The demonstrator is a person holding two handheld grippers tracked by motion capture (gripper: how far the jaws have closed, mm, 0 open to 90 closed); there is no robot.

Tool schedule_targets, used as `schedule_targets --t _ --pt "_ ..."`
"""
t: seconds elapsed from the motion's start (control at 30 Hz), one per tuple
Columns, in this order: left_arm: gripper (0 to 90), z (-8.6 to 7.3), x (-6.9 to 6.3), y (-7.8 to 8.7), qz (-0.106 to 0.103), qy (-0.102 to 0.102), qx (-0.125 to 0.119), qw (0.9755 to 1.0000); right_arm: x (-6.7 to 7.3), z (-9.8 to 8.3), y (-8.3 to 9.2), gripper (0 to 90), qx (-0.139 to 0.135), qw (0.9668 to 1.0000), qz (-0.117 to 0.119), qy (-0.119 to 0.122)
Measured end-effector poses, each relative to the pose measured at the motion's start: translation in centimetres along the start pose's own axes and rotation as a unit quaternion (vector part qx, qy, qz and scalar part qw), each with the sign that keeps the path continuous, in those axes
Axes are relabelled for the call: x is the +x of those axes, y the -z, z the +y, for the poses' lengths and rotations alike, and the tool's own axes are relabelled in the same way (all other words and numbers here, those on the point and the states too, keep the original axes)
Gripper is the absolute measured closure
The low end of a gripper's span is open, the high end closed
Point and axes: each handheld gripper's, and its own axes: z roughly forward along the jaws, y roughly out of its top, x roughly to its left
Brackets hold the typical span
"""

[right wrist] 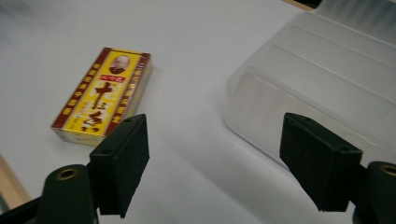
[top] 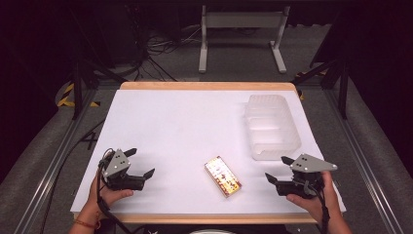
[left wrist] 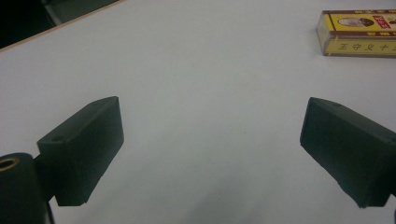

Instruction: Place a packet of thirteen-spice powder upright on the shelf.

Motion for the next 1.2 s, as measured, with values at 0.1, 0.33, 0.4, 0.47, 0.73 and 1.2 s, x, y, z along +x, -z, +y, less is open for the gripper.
schedule_targets --t 0.1,0.33,0.4,0.47,0.73,1.2 --pt "6.8 0.0 -0.1 -0.1 0.0 -0.002 0.004 1.0 1.2 0.5 -1.1 24.7 0.009 0.9998 0.017 0.003" --pt "6.8 0.1 -0.4 -0.3 -0.004 -0.004 0.009 0.9999 3.2 1.5 -3.6 25.5 0.044 0.9977 0.049 0.011" --pt "6.8 0.0 -0.4 -0.4 -0.005 -0.005 0.01 0.9999 3.5 2.0 -4.2 25.7 0.051 0.997 0.057 0.013" --pt "6.8 0.0 -0.4 -0.4 -0.006 -0.002 0.01 0.9999 3.8 2.6 -4.9 25.9 0.059 0.996 0.066 0.012" --pt "6.9 0.0 -0.4 -0.4 -0.007 -0.004 0.008 0.9999 4.9 5.4 -8.5 25.9 0.113 0.988 0.104 0.02" --pt "6.9 -0.1 -0.3 -0.4 -0.011 -0.003 0.007 0.9999 6.8 8.5 -13.6 24.9 0.173 0.9779 0.113 0.033"
